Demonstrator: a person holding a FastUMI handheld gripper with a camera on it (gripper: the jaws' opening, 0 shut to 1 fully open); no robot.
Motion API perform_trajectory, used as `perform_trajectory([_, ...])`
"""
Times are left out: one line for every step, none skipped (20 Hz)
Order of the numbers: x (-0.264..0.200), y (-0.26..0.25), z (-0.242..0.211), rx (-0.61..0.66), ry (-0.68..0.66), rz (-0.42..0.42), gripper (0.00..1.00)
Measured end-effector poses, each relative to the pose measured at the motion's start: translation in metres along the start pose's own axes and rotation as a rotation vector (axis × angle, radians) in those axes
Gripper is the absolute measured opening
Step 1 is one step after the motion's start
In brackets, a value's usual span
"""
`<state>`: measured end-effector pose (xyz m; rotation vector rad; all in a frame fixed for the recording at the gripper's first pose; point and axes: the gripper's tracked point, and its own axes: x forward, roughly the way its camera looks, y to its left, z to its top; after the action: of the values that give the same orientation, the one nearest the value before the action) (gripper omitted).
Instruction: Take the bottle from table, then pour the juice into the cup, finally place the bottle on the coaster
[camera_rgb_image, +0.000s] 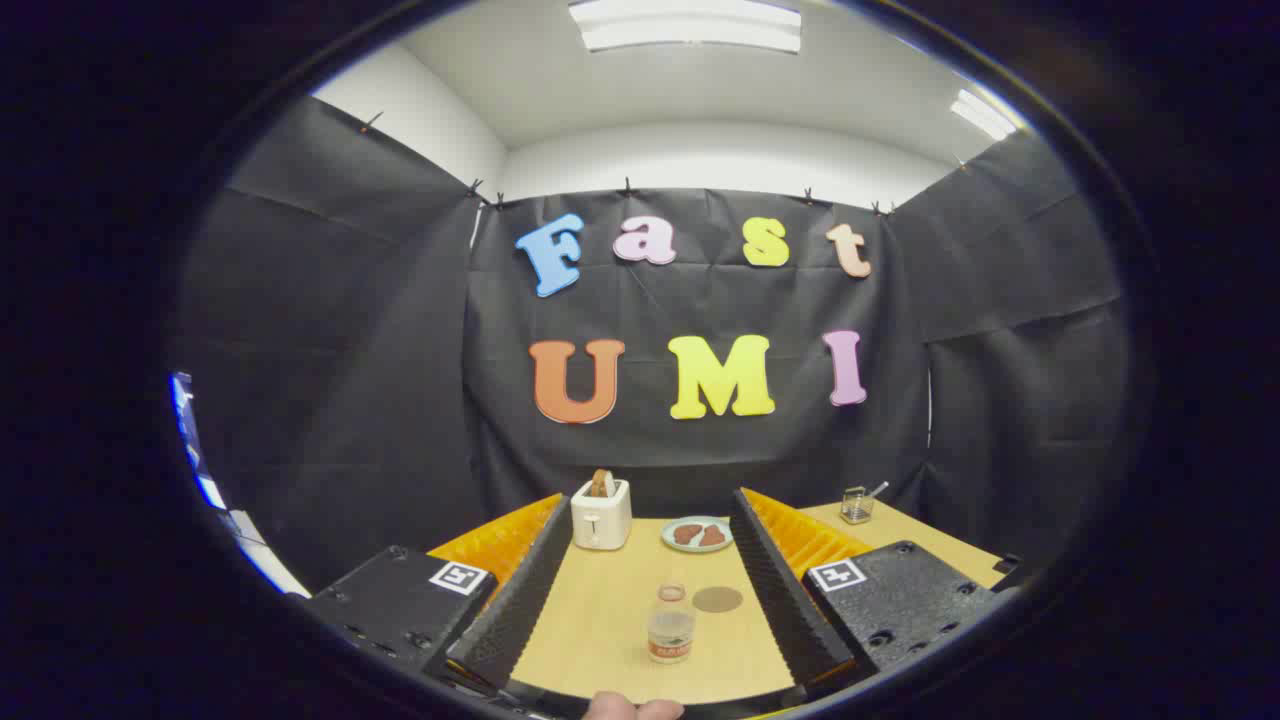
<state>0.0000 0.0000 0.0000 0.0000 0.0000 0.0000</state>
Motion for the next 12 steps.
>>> perform_trajectory([0.003, -0.001, -0.001, -0.001, 0.002, -0.005, 1.0])
perform_trajectory([0.005, -0.002, -0.002, -0.005, 0.005, -0.01, 1.0])
perform_trajectory([0.007, -0.003, -0.002, -0.01, 0.009, -0.014, 1.0])
perform_trajectory([0.009, -0.005, -0.004, -0.013, 0.011, -0.019, 1.0])
perform_trajectory([0.01, -0.006, -0.004, -0.015, 0.012, -0.025, 1.0])
perform_trajectory([0.012, -0.008, -0.006, -0.016, 0.013, -0.033, 1.0])
perform_trajectory([0.013, -0.01, -0.006, -0.015, 0.01, -0.039, 1.0])
perform_trajectory([0.014, -0.011, -0.007, -0.014, 0.01, -0.041, 1.0])
perform_trajectory([0.016, -0.011, -0.007, -0.01, 0.012, -0.041, 1.0])
perform_trajectory([0.018, -0.011, -0.009, -0.006, 0.013, -0.041, 1.0])
perform_trajectory([0.021, -0.012, -0.009, -0.002, 0.015, -0.041, 1.0])
perform_trajectory([0.023, -0.014, -0.012, 0.002, 0.018, -0.044, 1.0])
